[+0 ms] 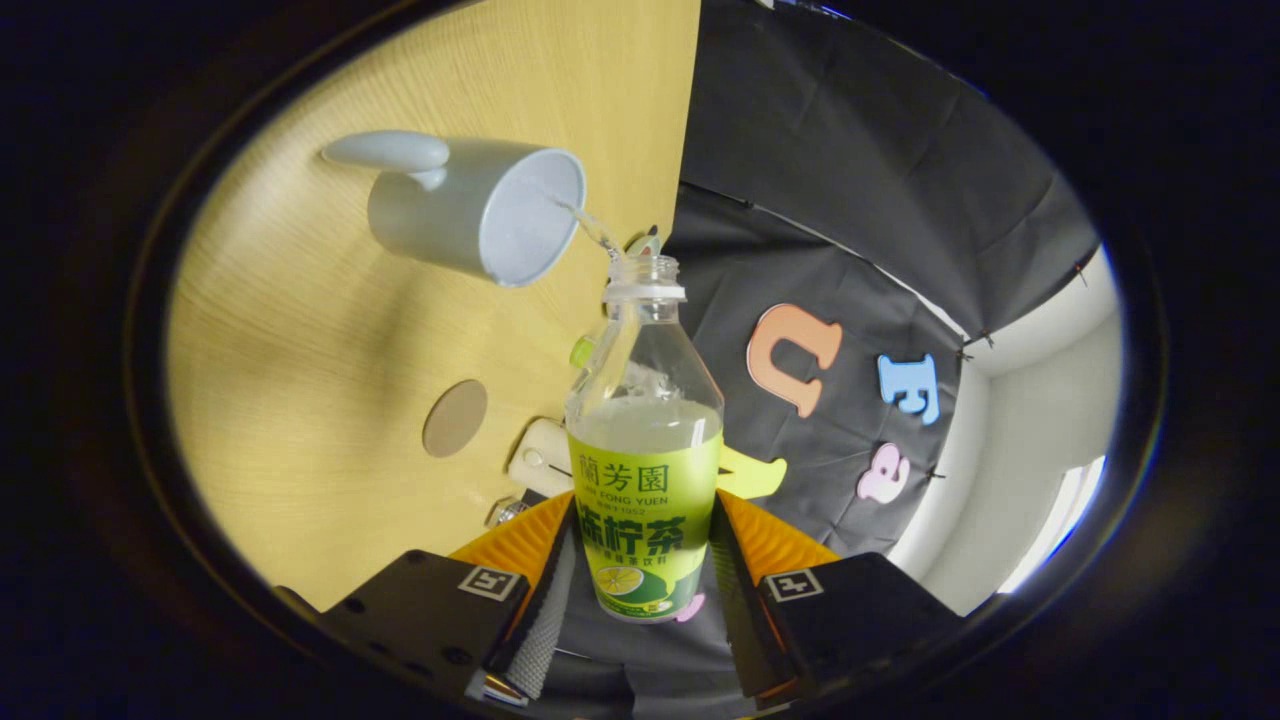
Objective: Take the bottle from table, then pour the juice into the cup, finally place the bottle on the coaster
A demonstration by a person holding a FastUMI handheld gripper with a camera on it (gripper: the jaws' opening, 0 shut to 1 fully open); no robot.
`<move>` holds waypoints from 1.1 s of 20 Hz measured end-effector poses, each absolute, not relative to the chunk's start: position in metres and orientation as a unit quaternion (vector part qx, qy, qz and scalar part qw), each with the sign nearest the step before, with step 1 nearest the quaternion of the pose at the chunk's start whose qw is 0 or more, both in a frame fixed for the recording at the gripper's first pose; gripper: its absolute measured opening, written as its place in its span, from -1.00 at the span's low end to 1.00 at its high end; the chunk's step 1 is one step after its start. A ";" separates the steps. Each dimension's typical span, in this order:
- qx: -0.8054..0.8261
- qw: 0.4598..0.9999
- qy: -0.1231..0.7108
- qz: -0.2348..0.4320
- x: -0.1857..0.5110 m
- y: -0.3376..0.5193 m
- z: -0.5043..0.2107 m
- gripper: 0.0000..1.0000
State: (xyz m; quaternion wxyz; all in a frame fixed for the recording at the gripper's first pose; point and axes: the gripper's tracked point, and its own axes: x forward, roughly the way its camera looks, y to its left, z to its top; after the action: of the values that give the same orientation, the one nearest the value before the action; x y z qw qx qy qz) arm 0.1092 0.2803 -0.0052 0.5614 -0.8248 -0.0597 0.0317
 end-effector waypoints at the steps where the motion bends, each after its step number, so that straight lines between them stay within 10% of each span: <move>1: -0.826 0.559 -0.058 0.031 0.108 0.280 -0.003 0.49; 22: -0.860 0.503 -0.092 0.000 0.100 0.287 0.031 0.48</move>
State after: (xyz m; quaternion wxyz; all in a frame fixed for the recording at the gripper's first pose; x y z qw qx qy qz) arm 0.0996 0.2871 0.0313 0.5027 -0.8596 -0.0916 0.0003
